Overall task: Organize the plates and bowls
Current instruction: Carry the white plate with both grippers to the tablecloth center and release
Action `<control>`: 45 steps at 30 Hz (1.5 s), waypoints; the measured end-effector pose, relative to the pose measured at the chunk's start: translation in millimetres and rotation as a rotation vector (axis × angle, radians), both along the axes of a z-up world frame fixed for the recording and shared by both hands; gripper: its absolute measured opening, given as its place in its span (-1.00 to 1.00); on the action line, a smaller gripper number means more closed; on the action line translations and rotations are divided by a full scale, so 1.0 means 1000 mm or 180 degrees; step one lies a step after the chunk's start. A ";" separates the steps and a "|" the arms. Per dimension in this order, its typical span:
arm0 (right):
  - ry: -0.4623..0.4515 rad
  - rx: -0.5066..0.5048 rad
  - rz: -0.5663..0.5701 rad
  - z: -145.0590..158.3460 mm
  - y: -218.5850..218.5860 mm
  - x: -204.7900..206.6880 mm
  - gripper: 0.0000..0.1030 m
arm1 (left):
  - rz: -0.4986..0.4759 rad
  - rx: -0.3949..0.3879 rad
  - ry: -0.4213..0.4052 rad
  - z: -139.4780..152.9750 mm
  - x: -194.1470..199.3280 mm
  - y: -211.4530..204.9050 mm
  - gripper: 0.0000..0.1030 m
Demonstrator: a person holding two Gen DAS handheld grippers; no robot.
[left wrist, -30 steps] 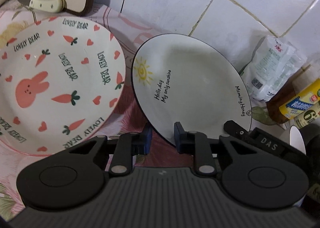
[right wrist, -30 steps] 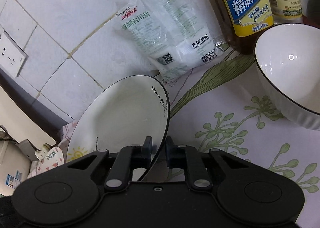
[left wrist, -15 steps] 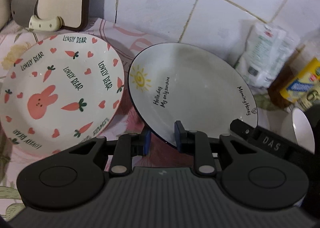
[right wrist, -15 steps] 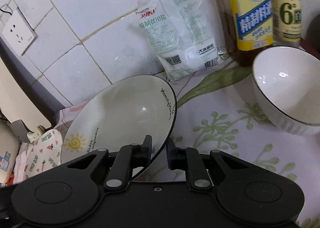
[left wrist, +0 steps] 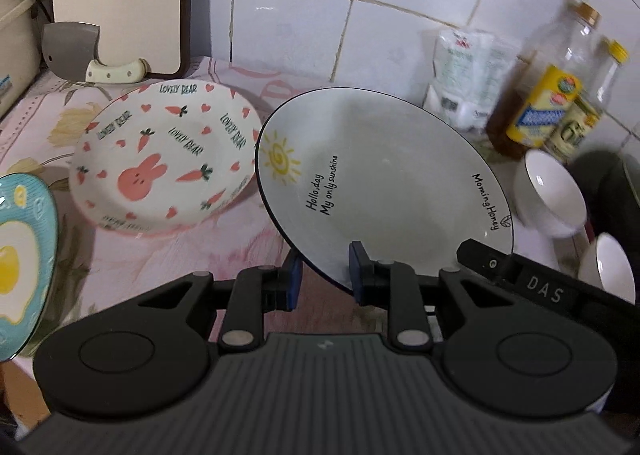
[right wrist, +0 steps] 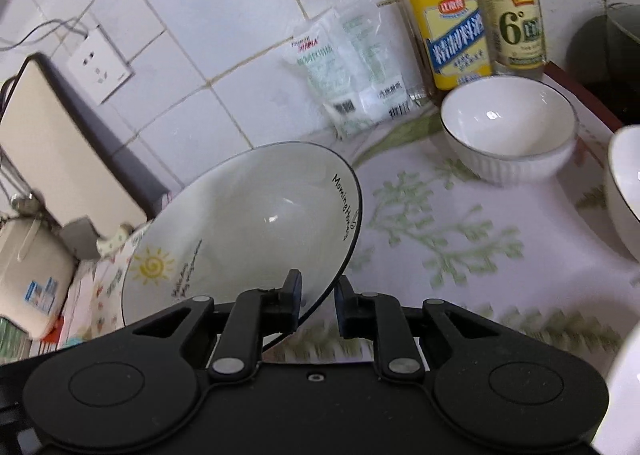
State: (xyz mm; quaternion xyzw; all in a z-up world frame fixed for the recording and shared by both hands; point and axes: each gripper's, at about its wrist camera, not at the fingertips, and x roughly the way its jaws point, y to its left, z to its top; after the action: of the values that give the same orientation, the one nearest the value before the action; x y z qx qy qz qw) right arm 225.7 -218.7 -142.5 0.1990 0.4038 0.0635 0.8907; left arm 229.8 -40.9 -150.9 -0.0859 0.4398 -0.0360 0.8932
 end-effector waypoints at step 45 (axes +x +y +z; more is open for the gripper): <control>0.0286 -0.0795 0.0465 -0.018 0.025 -0.083 -0.31 | -0.0168 0.0065 0.0357 -0.031 -0.075 0.023 -0.54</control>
State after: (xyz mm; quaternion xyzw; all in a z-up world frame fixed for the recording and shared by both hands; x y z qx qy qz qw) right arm 143.1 -193.8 -160.7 0.0593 0.4614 0.0685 0.8825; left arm 155.2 -17.4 -181.7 -0.0670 0.4917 -0.0503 0.8667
